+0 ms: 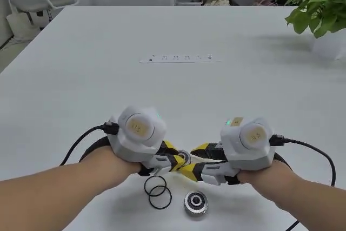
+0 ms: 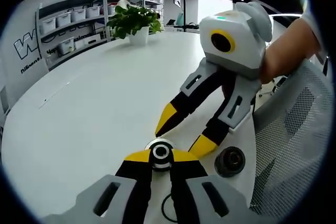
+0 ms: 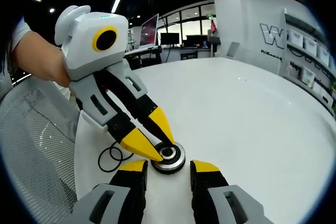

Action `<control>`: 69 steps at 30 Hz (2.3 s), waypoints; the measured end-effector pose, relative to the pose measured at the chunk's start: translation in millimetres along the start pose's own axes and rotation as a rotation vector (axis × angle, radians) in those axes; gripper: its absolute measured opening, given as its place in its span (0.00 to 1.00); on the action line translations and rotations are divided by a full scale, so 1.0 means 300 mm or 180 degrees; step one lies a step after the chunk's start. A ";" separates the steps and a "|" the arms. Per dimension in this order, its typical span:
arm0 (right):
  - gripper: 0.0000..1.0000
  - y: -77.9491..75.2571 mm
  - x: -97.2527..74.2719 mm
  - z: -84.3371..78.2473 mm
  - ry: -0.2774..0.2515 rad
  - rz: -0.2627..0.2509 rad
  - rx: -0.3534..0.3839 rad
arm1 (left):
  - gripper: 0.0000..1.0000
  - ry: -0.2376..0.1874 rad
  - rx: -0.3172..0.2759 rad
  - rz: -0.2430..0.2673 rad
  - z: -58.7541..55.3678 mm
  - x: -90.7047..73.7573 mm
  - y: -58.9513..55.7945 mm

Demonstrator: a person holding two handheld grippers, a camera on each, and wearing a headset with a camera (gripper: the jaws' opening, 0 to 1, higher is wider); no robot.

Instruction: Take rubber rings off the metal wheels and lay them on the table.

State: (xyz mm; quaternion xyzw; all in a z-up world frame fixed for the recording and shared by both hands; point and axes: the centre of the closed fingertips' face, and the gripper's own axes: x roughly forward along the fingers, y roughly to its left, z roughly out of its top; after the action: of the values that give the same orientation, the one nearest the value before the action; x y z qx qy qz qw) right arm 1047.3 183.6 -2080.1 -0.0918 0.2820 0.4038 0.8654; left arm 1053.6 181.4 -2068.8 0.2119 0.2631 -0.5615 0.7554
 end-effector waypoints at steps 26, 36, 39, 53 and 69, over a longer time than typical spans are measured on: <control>0.17 0.002 -0.011 -0.017 0.0098 -0.0025 -0.0052 | 0.08 -0.0017 -0.0019 0.0013 0.000 0.000 0.003; 0.12 0.000 -0.018 -0.026 0.0131 -0.0033 -0.0074 | 0.08 -0.0022 -0.0029 0.0014 0.000 0.000 0.004; 0.12 0.000 -0.019 -0.027 0.0133 -0.0033 -0.0074 | 0.08 -0.0022 -0.0031 0.0013 0.000 0.000 0.004; 0.00 -0.007 -0.029 -0.042 0.0149 -0.0083 0.0129 | 0.08 -0.0048 -0.0024 0.0029 0.002 0.001 0.003; 0.00 -0.018 -0.037 -0.040 0.0083 -0.0080 0.0423 | 0.08 -0.0042 -0.0030 0.0050 0.000 0.000 0.003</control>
State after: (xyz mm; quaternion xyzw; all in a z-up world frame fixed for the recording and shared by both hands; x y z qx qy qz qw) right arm 1040.6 168.3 -2084.0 -0.0428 0.3183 0.3721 0.8709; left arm 1054.4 181.4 -2068.7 0.2068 0.2591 -0.5557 0.7624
